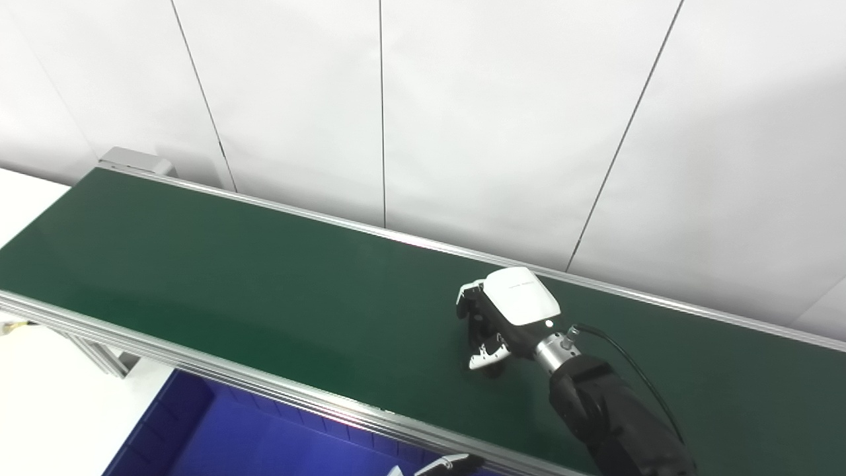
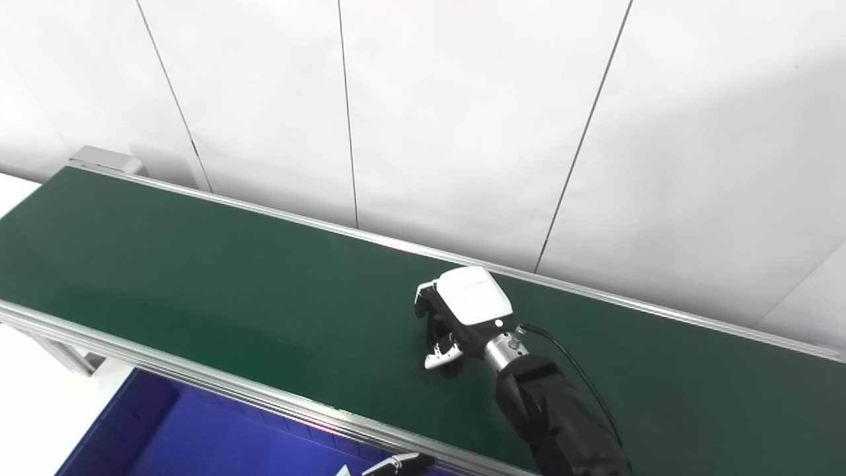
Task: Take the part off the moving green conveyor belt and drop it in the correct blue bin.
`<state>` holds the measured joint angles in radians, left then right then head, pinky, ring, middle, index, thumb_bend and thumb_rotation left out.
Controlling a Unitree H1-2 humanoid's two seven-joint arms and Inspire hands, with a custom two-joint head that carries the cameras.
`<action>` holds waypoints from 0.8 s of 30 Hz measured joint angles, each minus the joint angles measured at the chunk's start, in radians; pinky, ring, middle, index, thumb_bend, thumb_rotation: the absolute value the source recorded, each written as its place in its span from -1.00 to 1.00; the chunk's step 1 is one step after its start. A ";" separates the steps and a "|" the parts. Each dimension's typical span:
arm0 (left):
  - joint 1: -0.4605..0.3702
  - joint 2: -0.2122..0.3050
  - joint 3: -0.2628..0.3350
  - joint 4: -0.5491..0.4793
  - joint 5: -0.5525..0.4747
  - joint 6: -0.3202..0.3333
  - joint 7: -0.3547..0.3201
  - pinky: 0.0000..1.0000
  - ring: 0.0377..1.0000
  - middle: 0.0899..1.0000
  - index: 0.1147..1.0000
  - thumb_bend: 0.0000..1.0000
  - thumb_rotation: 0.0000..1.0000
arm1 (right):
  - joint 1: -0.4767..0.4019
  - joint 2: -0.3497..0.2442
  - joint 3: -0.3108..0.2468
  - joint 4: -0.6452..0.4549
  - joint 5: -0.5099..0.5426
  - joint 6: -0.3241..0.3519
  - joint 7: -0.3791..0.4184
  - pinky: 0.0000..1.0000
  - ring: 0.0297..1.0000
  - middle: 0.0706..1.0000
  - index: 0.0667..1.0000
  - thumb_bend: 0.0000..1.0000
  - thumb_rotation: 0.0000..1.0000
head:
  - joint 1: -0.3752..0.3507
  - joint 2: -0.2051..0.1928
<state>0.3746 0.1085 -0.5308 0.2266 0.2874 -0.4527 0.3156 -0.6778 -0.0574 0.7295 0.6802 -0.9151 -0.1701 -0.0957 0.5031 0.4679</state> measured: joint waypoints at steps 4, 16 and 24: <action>0.000 0.000 0.000 0.000 0.000 0.000 -0.001 0.55 0.65 0.65 0.59 1.00 0.86 | 0.022 -0.014 -0.037 -0.075 0.042 0.000 0.045 -0.36 -0.17 0.00 -0.06 -0.01 -1.00 | 0.000 0.000; 0.000 0.000 0.000 0.000 -0.001 0.000 -0.003 0.54 0.65 0.65 0.59 1.00 0.88 | 0.042 -0.029 -0.159 -0.371 0.170 0.042 0.267 -0.34 -0.21 -0.12 0.00 -0.01 -1.00 | -0.024 0.008; 0.001 0.002 -0.002 -0.005 -0.001 0.000 -0.002 0.52 0.65 0.63 0.57 1.00 0.86 | 0.067 -0.030 -0.223 -0.572 0.214 0.125 0.384 -0.36 -0.22 -0.14 0.01 -0.01 -1.00 | -0.072 0.024</action>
<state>0.3760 0.1105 -0.5328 0.2214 0.2867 -0.4528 0.3133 -0.6112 -0.0873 0.5063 0.1081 -0.7016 -0.0451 0.2885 0.4312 0.4924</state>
